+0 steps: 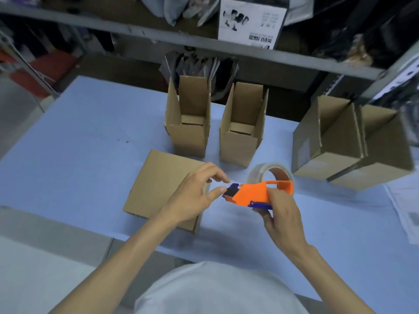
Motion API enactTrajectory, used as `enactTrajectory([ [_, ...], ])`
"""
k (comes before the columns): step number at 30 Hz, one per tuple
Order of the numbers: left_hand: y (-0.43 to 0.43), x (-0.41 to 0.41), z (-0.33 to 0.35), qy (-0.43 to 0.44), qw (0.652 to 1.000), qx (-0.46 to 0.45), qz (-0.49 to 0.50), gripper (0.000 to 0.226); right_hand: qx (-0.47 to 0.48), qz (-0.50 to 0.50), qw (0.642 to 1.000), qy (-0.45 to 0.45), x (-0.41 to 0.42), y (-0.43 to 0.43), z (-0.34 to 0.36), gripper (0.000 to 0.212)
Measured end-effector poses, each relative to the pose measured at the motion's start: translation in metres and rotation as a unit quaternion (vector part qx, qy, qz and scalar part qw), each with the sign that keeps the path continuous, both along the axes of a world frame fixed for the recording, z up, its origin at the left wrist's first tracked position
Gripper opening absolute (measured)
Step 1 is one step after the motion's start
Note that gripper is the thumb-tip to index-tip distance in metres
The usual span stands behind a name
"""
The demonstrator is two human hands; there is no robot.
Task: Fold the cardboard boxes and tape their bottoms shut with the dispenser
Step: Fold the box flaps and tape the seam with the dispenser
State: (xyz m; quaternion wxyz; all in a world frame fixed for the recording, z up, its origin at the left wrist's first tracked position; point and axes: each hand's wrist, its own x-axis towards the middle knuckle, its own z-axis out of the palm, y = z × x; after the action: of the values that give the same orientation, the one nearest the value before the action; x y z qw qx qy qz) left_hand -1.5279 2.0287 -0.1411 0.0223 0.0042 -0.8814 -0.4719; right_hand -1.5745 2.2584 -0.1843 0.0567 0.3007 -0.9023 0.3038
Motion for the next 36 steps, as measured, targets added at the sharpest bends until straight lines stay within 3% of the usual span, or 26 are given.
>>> enactTrajectory([
  [4,0.004,-0.002,0.0,-0.021,1.0,0.007,-0.01,0.025,-0.001,0.02,1.0,0.003,-0.003,0.002,-0.001,0.03],
  [10,0.008,-0.009,-0.003,-0.008,1.0,-0.012,-0.013,0.011,0.019,0.037,0.999,-0.005,-0.01,0.003,0.0,0.033],
  [12,0.008,-0.012,-0.004,0.0,1.0,0.002,0.007,0.008,0.015,0.036,0.998,-0.046,-0.012,0.003,0.002,0.038],
  [16,0.007,-0.019,-0.007,-0.017,0.998,0.021,0.048,0.004,-0.053,0.067,0.973,-0.215,-0.017,0.005,0.007,0.059],
  [20,0.002,-0.022,-0.014,-0.087,0.994,0.03,0.065,0.007,0.003,0.034,0.964,-0.262,-0.014,-0.006,0.003,0.075],
  [24,-0.005,-0.019,-0.025,-0.114,0.983,0.003,0.144,0.009,0.02,0.03,0.984,-0.177,-0.015,-0.019,-0.002,0.054],
  [28,-0.015,-0.017,-0.03,-0.142,0.97,0.007,0.198,0.013,0.05,0.072,0.991,-0.105,-0.022,-0.029,0.0,0.052],
  [32,-0.023,-0.021,-0.031,-0.156,0.959,0.011,0.235,0.01,0.059,0.113,0.986,-0.105,-0.031,-0.038,0.001,0.06],
  [36,-0.027,-0.02,-0.037,-0.166,0.951,0.022,0.261,0.028,0.065,0.131,0.983,-0.114,-0.037,-0.046,0.003,0.056],
])
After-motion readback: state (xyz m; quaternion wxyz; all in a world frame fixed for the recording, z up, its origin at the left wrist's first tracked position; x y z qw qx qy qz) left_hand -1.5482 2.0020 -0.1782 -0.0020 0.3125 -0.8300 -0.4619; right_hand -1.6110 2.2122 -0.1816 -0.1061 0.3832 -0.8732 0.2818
